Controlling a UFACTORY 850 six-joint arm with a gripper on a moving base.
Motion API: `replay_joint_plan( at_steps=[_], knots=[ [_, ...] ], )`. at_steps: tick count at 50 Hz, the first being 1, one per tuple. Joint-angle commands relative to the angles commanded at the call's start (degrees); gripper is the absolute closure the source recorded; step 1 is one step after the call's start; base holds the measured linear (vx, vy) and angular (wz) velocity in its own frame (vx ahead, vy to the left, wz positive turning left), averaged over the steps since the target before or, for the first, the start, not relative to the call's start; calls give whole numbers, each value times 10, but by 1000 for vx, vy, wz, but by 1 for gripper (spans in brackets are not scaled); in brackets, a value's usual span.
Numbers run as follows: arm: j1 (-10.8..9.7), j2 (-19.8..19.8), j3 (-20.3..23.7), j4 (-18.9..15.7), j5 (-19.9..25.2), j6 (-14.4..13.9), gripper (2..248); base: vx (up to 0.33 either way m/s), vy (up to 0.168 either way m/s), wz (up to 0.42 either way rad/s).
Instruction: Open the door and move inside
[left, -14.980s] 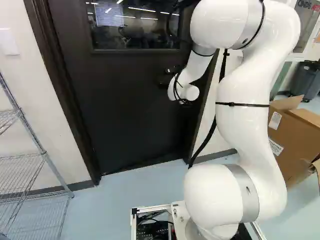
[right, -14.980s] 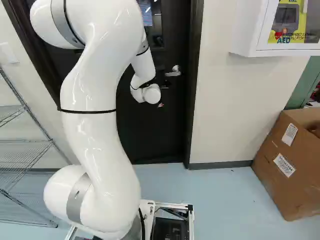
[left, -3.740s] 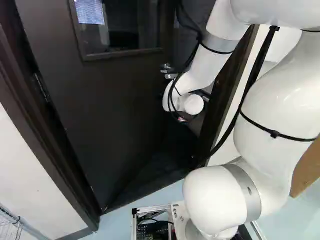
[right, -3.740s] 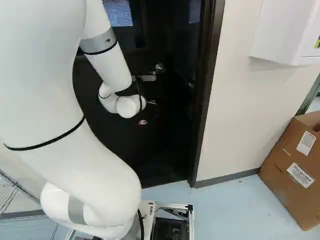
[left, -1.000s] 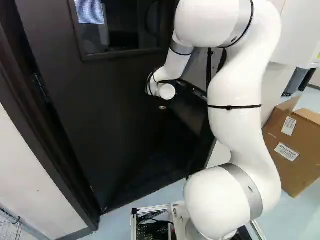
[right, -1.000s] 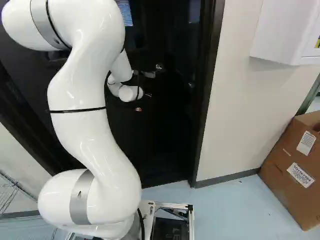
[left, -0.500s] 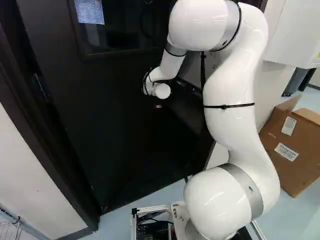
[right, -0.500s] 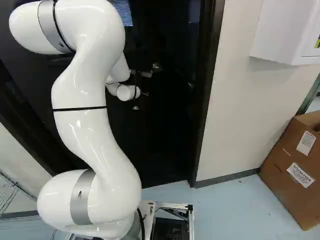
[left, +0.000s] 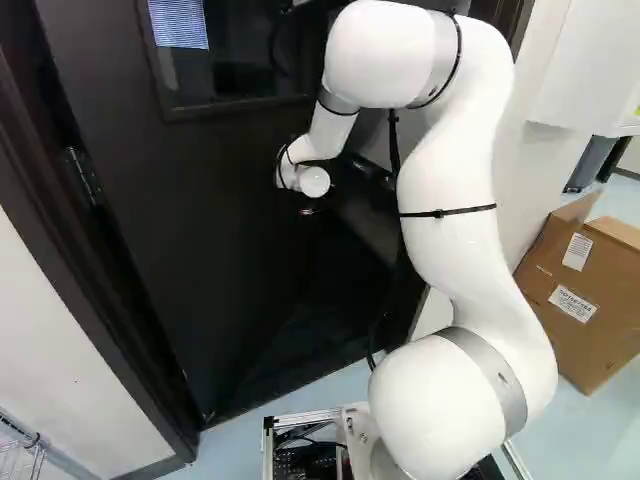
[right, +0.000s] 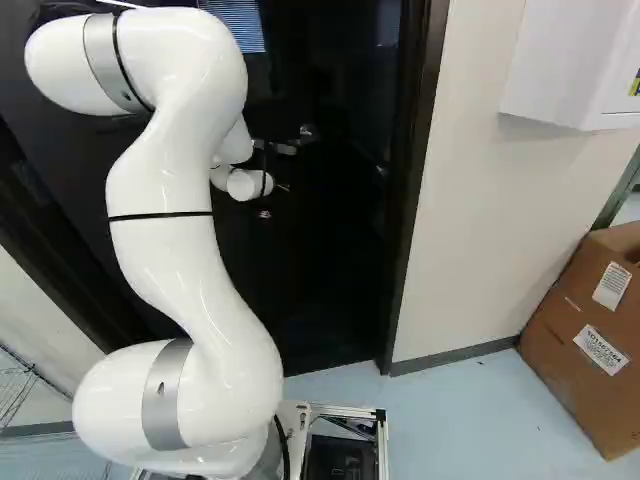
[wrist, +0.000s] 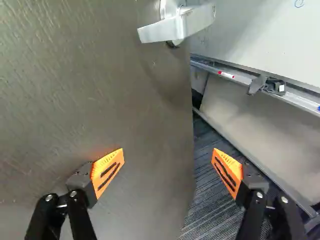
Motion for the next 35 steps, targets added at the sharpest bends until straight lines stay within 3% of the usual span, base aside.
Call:
replay_joint_plan(
  at_steps=[35],
  knots=[
    [37,-64,-86,14,0,0,3,0,0,0]
  ],
)
